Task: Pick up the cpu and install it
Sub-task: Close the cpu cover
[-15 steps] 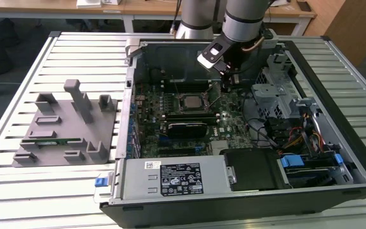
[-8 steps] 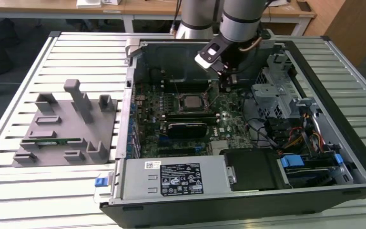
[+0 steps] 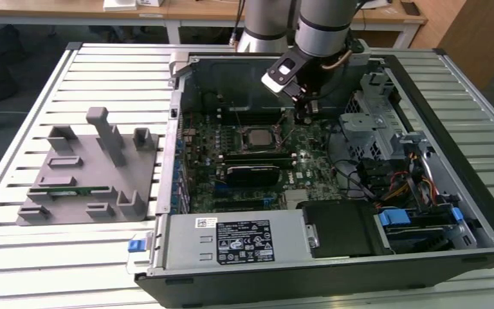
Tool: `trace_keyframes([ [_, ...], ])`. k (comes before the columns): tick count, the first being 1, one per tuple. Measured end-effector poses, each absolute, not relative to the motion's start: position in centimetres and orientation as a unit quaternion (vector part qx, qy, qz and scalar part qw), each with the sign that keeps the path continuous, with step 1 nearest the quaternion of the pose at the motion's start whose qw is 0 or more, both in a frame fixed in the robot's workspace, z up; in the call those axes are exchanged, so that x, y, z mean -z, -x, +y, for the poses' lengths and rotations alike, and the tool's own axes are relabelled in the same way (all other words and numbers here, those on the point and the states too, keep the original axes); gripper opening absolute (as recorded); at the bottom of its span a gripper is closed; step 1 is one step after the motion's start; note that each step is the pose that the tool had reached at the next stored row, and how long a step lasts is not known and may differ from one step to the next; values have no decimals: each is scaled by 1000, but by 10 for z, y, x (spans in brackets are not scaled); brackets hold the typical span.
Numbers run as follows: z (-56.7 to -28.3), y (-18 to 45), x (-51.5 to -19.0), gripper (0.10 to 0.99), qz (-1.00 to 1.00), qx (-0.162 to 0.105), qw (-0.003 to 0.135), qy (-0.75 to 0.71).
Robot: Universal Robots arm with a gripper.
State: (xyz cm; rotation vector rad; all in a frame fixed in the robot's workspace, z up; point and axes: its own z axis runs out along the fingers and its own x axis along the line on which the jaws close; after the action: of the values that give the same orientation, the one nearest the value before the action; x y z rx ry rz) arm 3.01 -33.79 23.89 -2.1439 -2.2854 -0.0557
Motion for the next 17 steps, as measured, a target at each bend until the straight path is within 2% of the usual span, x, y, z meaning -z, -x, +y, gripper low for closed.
trace_keyframes([
  [17, -338, 0, -238, 106, -729, 18, 4, 684],
])
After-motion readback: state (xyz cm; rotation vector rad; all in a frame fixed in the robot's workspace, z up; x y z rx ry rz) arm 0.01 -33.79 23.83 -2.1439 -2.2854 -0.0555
